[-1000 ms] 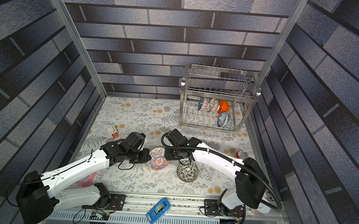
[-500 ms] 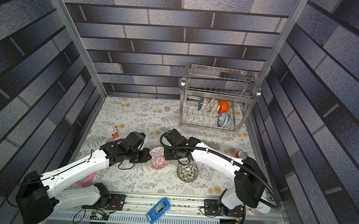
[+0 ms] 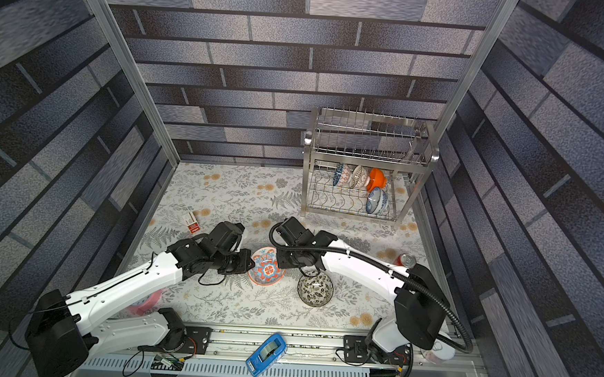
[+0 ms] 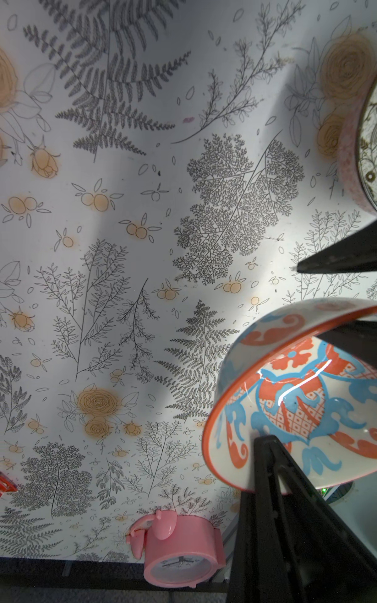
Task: Load bowls into a dish rack
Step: Place the bowl in the dish rack.
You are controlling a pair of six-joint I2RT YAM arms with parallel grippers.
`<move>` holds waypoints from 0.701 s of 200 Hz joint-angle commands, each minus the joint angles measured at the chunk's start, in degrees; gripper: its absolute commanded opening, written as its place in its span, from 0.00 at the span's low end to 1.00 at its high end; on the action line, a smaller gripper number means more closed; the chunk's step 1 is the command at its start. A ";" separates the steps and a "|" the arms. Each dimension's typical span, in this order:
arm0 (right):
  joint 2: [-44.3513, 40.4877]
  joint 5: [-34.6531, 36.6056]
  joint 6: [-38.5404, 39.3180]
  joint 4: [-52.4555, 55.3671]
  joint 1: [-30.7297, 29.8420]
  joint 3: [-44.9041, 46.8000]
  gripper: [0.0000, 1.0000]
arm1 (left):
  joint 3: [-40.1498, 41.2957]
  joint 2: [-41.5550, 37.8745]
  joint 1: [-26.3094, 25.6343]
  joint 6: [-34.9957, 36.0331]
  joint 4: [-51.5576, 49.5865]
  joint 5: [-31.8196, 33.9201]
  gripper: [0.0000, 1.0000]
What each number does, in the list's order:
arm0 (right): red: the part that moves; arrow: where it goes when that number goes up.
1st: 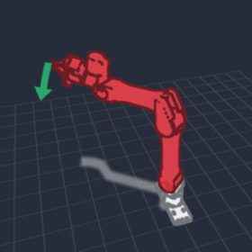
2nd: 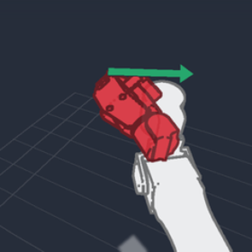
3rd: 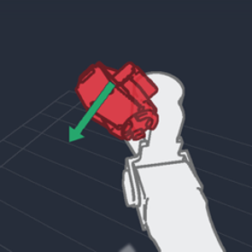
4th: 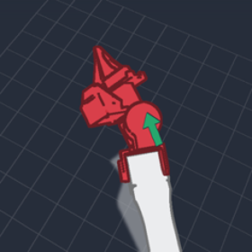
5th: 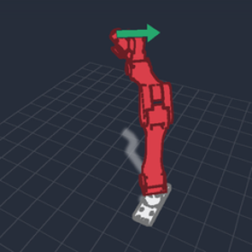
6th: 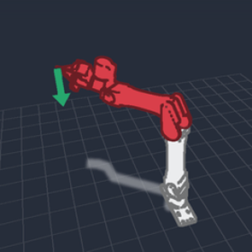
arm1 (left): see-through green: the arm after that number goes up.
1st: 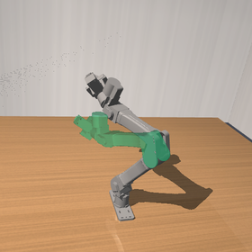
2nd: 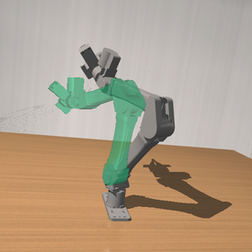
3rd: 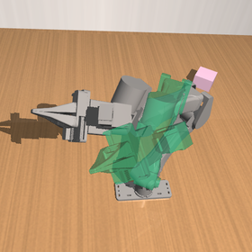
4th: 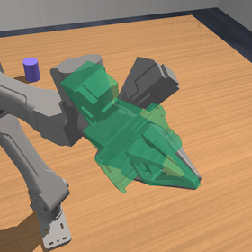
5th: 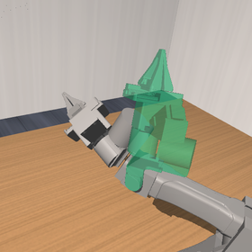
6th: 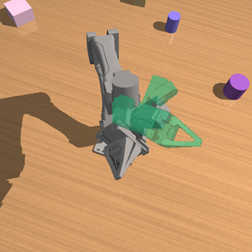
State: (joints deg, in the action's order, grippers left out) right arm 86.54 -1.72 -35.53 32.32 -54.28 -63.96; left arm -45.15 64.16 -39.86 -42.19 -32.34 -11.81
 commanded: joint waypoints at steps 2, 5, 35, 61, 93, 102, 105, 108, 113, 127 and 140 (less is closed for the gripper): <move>-1.38 1.80 -0.35 1.63 -0.50 -1.07 0.26 | -0.10 -1.06 0.39 -0.01 1.34 -0.58 0.00; -1.38 1.85 -0.37 1.61 -0.52 -1.12 0.26 | -0.12 -1.02 0.39 -0.06 1.32 -0.62 0.00; -1.64 2.37 -0.38 1.52 -0.56 -1.16 0.28 | -0.13 -0.79 0.33 -0.08 1.28 -0.75 0.00; -2.07 3.00 -0.45 1.45 -0.56 -1.16 0.32 | 0.05 -0.80 0.32 -0.21 1.35 -0.76 0.00; -2.52 3.34 -0.36 1.52 -0.53 -1.16 0.31 | 0.02 -0.68 0.39 -0.25 1.39 -0.75 0.00; -2.44 3.31 -0.42 1.52 -0.56 -1.16 0.28 | 0.00 -0.62 0.33 -0.33 1.43 -0.75 0.00; -2.43 3.18 -0.36 1.42 -0.50 -1.09 0.28 | 0.04 -0.63 0.37 -0.34 1.40 -0.75 0.00; -2.43 3.13 -0.36 1.43 -0.55 -1.08 0.26 | 0.06 -0.62 0.31 -0.34 1.47 -0.75 0.00; -2.30 3.04 -0.40 1.42 -0.56 -0.99 0.25 | 0.02 -0.62 0.33 -0.38 1.47 -0.75 0.00; -2.00 2.61 -0.39 1.33 -0.55 -0.90 0.22 | 0.15 -0.68 0.34 -0.41 1.50 -0.75 0.00; -1.60 2.25 -0.28 1.32 -0.56 -0.90 0.19 | 0.01 -0.74 0.35 -0.50 1.57 -0.84 0.00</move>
State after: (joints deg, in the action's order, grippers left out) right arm 85.32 -0.05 -35.79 32.29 -54.43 -63.96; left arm -45.15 64.18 -39.86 -42.22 -32.14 -11.84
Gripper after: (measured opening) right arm 0.214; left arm 0.093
